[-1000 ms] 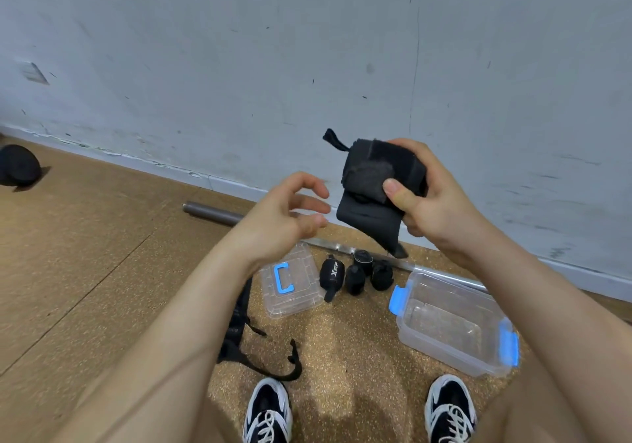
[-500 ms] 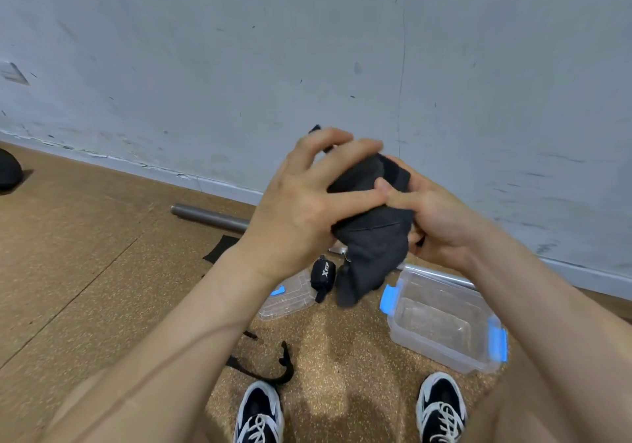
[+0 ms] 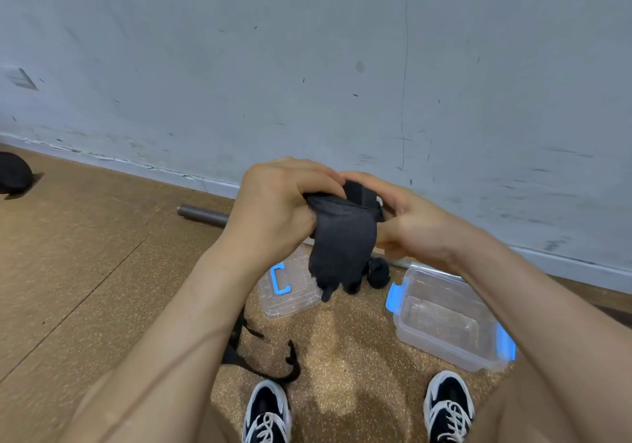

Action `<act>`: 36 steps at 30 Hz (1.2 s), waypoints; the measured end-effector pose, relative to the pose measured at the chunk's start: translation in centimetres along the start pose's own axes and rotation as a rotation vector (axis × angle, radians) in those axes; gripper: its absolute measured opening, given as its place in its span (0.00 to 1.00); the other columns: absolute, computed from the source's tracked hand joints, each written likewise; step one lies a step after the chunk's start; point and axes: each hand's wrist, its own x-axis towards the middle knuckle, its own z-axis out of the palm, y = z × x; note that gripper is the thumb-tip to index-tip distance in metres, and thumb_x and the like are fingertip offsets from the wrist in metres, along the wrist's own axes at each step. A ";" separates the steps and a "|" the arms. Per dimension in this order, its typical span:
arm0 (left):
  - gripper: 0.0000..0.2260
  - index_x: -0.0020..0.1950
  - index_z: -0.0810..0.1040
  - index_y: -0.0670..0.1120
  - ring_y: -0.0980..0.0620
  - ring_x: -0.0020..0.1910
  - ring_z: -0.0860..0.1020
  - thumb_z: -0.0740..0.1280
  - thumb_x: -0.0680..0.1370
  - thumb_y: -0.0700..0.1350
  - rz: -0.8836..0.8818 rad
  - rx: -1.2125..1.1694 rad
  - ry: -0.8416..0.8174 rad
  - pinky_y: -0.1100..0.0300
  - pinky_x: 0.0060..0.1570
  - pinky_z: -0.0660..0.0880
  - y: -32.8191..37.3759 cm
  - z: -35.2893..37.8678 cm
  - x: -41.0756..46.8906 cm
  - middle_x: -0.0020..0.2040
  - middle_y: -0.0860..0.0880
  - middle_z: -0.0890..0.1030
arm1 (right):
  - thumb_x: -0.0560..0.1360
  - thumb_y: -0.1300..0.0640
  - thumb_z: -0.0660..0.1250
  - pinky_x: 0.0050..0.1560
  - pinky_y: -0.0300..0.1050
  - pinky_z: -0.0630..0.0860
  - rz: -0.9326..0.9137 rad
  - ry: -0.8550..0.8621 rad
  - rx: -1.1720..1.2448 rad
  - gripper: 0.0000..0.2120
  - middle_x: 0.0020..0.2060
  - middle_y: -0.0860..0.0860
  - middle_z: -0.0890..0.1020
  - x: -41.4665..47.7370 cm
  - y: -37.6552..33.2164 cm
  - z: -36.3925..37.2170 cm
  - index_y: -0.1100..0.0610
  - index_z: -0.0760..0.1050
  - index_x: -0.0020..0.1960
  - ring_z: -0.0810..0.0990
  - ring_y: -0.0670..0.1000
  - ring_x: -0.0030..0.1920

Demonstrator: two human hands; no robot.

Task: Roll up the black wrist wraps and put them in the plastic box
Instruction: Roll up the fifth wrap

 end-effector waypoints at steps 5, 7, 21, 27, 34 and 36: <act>0.15 0.37 0.85 0.49 0.56 0.42 0.82 0.74 0.63 0.28 -0.214 -0.170 -0.004 0.58 0.44 0.80 0.1 -0.2 0.3 0.40 0.56 0.84 | 0.70 0.67 0.70 0.25 0.32 0.63 -0.008 -0.082 0.071 0.30 0.37 0.51 0.75 -0.9 -0.6 0.6 0.41 0.72 0.65 0.67 0.44 0.28; 0.14 0.37 0.83 0.53 0.55 0.41 0.82 0.75 0.66 0.32 -0.307 -0.229 -0.018 0.59 0.44 0.79 -0.1 -0.1 0.3 0.39 0.55 0.84 | 0.76 0.64 0.70 0.26 0.28 0.67 -0.064 -0.002 -0.010 0.22 0.29 0.35 0.77 -0.9 -0.7 0.7 0.49 0.73 0.67 0.73 0.37 0.27; 0.22 0.57 0.78 0.53 0.54 0.54 0.82 0.80 0.68 0.42 -0.597 -0.545 -0.418 0.60 0.50 0.80 -1.3 -1.2 -0.2 0.53 0.52 0.84 | 0.75 0.62 0.73 0.57 0.40 0.77 -0.113 -0.024 -0.269 0.24 0.54 0.44 0.84 -0.8 0.0 0.5 0.48 0.74 0.68 0.82 0.42 0.54; 0.20 0.49 0.79 0.54 0.65 0.46 0.80 0.78 0.67 0.32 -0.469 -0.445 -0.252 0.72 0.48 0.75 0.3 -0.2 -0.1 0.44 0.58 0.84 | 0.74 0.34 0.62 0.23 0.35 0.51 0.227 -0.053 0.248 0.19 0.29 0.47 0.77 -0.8 -0.7 -0.3 0.48 0.79 0.51 0.59 0.43 0.23; 0.17 0.46 0.84 0.47 0.59 0.51 0.79 0.80 0.63 0.32 -0.269 -0.346 -0.200 0.67 0.51 0.74 0.8 0.8 -0.4 0.53 0.54 0.80 | 0.80 0.44 0.62 0.23 0.34 0.47 0.288 0.041 0.427 0.15 0.27 0.49 0.66 -0.1 -0.1 0.3 0.52 0.72 0.40 0.54 0.42 0.22; 0.15 0.48 0.85 0.42 0.59 0.55 0.79 0.80 0.64 0.34 -0.281 -0.341 -0.256 0.65 0.55 0.75 0.7 0.6 -0.4 0.56 0.54 0.79 | 0.80 0.49 0.63 0.22 0.33 0.48 0.251 0.067 0.436 0.09 0.28 0.49 0.62 0.0 0.3 0.3 0.52 0.72 0.44 0.55 0.42 0.22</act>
